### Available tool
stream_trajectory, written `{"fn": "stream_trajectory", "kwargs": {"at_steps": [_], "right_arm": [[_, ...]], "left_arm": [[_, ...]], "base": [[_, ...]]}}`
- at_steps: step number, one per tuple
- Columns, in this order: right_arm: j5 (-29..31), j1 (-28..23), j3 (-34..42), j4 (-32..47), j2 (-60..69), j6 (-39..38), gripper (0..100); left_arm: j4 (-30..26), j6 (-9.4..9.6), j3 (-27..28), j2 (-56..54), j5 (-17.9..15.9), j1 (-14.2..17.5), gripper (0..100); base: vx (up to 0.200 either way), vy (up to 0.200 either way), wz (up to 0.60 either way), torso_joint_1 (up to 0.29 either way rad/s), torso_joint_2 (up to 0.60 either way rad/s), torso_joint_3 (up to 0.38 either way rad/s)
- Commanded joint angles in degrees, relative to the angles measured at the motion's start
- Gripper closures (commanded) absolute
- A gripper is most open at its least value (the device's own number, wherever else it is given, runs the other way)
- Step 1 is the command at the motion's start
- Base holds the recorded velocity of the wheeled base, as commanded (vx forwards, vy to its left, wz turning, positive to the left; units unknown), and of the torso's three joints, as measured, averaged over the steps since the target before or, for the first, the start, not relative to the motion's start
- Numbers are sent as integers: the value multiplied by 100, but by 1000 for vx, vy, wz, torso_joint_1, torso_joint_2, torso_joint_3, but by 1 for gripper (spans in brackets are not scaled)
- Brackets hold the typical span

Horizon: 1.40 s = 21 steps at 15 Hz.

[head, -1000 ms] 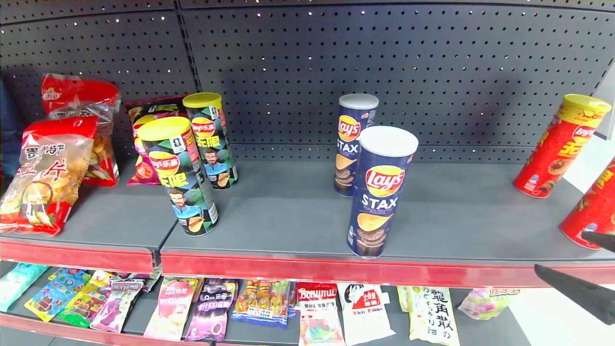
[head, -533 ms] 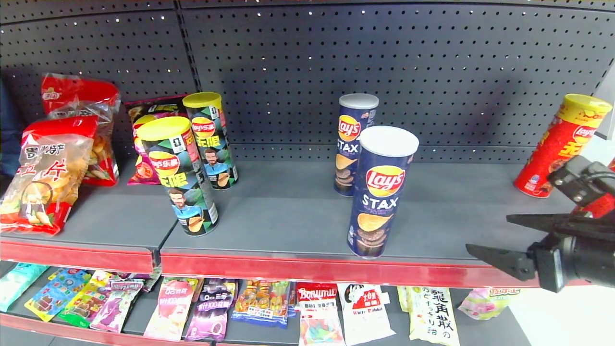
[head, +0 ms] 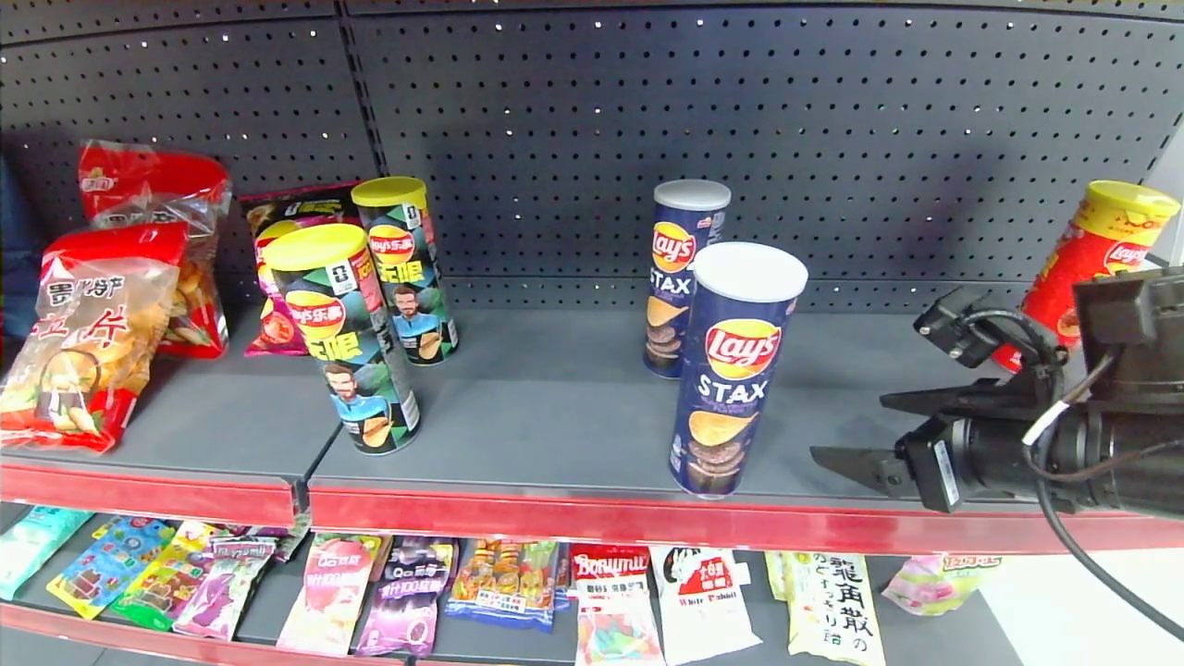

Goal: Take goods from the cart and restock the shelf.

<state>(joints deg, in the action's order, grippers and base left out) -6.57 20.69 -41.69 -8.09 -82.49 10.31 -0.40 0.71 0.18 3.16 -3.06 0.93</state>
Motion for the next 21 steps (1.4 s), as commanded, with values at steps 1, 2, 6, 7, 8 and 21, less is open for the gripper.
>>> {"fn": "stream_trajectory", "kwargs": {"at_steps": [1, 2, 6, 7, 8, 21], "right_arm": [[86, 120, -120, -8, -241, -3, 0], [139, 164, -155, -8, -338, 6, 0], [279, 392, -331, 1, -584, 6, 0], [341, 410, -331, 1, -636, 6, 0], [349, 410, -331, 1, -672, 6, 0], [367, 419, -498, -8, -1120, 15, 0]], "left_arm": [[-4, 0, -1, -184, -2, -5, 0], [-4, 0, -1, -254, -2, -14, 0], [5, 0, -1, -281, -2, -31, 0], [-4, 0, -1, -281, -2, -31, 0], [-4, 0, -1, -281, -2, -31, 0], [-4, 0, -1, -281, -2, -31, 0]], "base": [[0, 0, 0, 0, 0, 0], [0, 0, 0, 0, 0, 0], [0, 0, 0, 0, 0, 0], [0, 0, 0, 0, 0, 0], [0, 0, 0, 0, 0, 0], [0, 0, 0, 0, 0, 0]]}}
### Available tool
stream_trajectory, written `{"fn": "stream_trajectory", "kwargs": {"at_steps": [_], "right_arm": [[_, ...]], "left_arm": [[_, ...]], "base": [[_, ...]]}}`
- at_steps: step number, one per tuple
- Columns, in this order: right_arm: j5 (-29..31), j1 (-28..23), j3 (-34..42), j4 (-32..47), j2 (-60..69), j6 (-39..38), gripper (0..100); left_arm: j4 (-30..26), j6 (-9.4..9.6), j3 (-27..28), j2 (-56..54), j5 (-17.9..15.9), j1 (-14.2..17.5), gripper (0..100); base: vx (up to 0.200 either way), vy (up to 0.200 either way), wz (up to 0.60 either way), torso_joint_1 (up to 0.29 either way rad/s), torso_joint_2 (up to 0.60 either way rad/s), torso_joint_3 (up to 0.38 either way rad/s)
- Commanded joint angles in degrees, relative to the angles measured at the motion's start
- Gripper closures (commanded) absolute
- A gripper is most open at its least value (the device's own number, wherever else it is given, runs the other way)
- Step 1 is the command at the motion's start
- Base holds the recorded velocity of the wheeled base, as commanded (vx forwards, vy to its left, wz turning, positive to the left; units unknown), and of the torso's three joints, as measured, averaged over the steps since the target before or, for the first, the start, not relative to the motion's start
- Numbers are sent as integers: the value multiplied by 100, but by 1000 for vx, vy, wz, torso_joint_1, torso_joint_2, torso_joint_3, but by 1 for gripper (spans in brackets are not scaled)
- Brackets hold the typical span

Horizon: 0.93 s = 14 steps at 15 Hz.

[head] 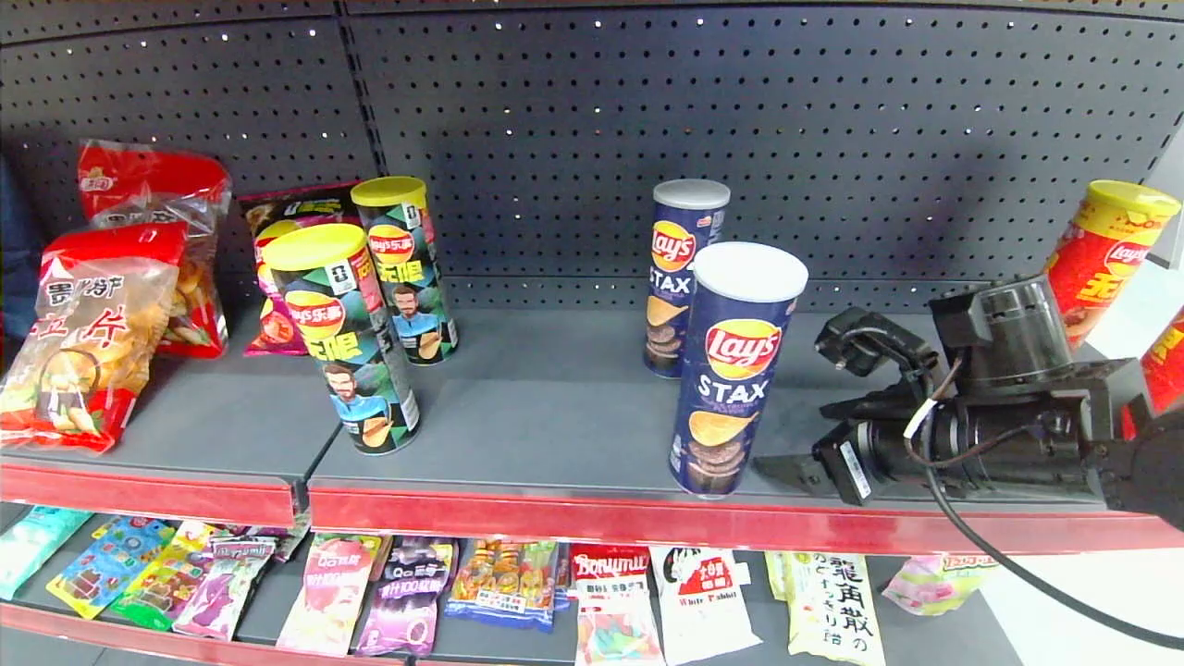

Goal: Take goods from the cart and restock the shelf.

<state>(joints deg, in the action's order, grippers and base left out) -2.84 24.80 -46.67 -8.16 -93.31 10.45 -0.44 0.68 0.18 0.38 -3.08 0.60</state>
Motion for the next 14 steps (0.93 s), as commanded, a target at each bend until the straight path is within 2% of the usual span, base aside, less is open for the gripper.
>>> {"fn": "stream_trajectory", "kwargs": {"at_steps": [1, 14], "right_arm": [[-6, 8, 0, -2, -56, 1, 0], [38, 271, -167, -2, -223, -8, 0]], "left_arm": [[0, 2, -1, -3, 1, 2, 0], [0, 2, -1, -3, 1, 2, 0]], "base": [[0, 0, 0, 0, 0, 0], [0, 0, 0, 0, 0, 0]]}}
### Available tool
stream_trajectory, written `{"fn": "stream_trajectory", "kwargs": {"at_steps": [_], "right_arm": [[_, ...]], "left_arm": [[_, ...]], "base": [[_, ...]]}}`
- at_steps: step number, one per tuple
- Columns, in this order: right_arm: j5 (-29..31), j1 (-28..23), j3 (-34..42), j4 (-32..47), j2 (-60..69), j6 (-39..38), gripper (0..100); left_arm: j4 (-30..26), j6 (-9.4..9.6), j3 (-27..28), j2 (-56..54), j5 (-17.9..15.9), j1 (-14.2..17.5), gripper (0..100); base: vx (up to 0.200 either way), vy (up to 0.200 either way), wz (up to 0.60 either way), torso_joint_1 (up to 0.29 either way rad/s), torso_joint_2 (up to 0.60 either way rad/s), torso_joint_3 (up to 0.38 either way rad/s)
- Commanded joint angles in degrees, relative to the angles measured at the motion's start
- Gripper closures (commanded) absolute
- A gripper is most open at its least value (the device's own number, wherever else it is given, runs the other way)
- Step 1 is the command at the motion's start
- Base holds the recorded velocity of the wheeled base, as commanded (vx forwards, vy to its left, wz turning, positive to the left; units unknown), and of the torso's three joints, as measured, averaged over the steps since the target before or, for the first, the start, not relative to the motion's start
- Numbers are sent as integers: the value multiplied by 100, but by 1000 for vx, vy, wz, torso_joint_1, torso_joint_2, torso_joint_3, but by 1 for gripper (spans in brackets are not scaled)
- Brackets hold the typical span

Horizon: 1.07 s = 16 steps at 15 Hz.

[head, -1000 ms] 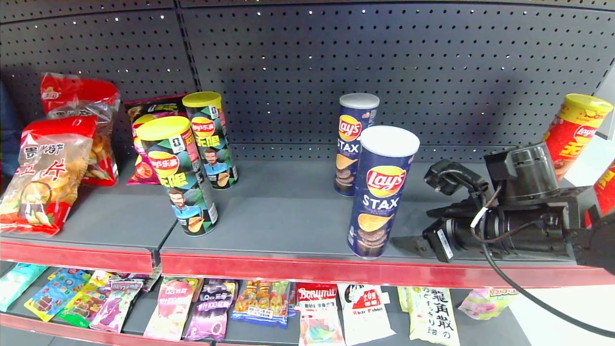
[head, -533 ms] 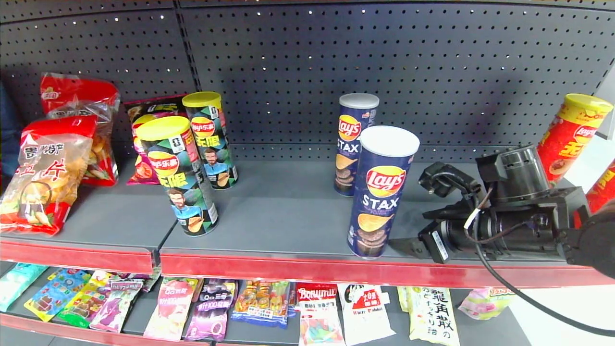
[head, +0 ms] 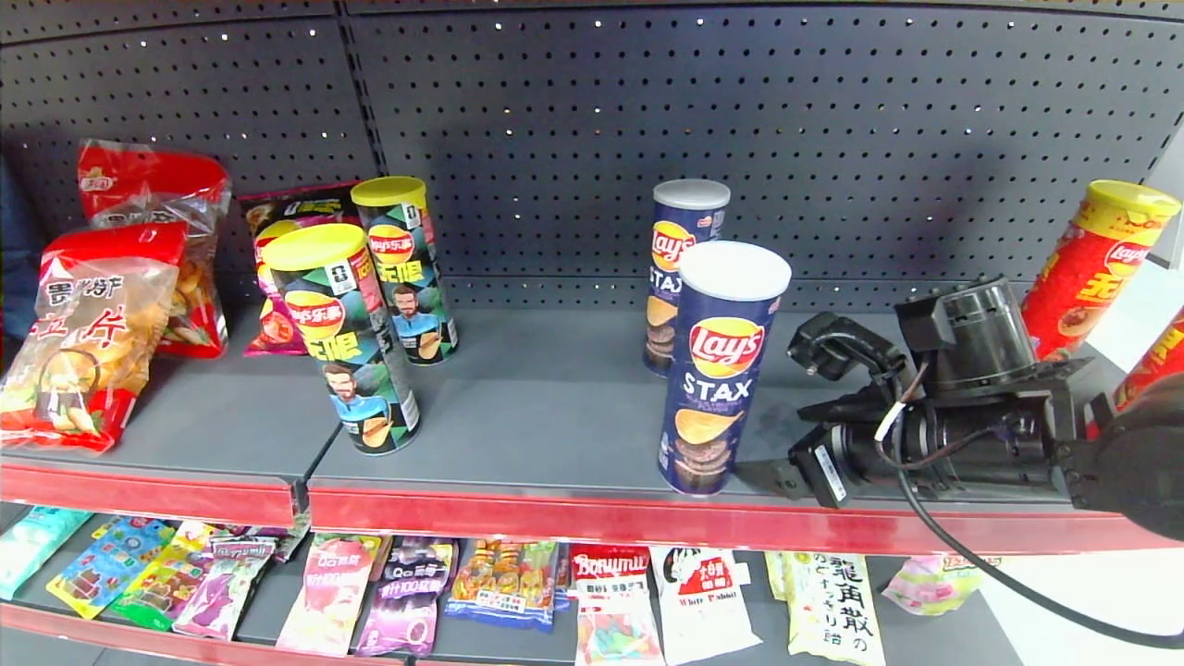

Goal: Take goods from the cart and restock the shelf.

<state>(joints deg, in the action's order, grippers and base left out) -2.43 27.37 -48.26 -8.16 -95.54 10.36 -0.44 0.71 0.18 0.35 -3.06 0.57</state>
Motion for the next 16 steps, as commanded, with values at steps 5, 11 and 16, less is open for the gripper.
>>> {"fn": "stream_trajectory", "kwargs": {"at_steps": [5, 11, 16], "right_arm": [[58, 5, -8, -2, -53, 1, 0], [243, -21, -104, -2, -123, -17, 0], [243, 14, -210, -2, -193, -8, 0]], "left_arm": [[0, 0, -1, 0, -2, 4, 0], [0, 0, -1, 0, -2, 4, 0], [0, 0, -1, 0, -2, 4, 0]], "base": [[0, 0, 0, 0, 0, 0], [0, 0, 0, 0, 0, 0], [0, 0, 0, 0, 0, 0]]}}
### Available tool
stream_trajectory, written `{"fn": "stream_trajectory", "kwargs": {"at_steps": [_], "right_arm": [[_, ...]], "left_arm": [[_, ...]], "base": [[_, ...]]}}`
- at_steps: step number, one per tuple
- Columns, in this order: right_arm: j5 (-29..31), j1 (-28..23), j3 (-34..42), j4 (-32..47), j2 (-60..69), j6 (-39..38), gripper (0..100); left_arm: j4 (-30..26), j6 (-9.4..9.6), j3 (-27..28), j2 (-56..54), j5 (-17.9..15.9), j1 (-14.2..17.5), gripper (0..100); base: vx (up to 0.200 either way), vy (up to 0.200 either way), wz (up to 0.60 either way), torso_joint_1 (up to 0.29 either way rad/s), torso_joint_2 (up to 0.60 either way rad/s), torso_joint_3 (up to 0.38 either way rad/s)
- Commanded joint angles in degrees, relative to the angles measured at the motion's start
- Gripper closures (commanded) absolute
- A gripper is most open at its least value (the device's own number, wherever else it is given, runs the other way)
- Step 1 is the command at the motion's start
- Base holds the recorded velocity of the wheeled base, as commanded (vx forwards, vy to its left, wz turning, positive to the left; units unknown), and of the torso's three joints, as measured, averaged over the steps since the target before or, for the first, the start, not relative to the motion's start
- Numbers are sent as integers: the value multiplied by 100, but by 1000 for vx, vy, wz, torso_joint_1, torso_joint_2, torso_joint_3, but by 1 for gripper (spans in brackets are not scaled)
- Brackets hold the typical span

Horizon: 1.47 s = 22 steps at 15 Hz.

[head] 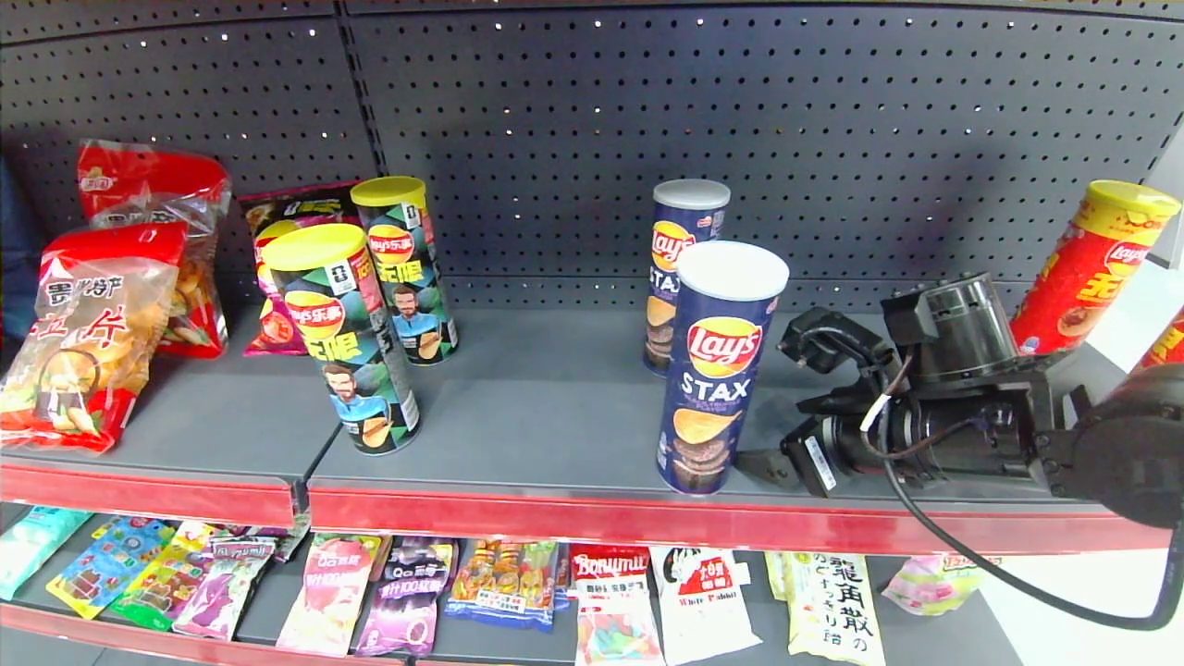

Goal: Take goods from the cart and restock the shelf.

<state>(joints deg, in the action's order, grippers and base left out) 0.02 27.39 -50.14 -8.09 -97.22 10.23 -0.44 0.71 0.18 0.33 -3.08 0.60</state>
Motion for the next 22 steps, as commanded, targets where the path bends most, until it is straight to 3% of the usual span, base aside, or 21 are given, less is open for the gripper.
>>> {"fn": "stream_trajectory", "kwargs": {"at_steps": [1, 22], "right_arm": [[-2, 12, -57, -8, -34, 6, 0], [-29, 240, -110, -131, -122, 23, 0]], "left_arm": [[0, 0, -1, 2, 1, 2, 0], [0, 0, -1, 2, 1, 2, 0]], "base": [[0, 0, 0, 0, 0, 0], [0, 0, 0, 0, 0, 0]]}}
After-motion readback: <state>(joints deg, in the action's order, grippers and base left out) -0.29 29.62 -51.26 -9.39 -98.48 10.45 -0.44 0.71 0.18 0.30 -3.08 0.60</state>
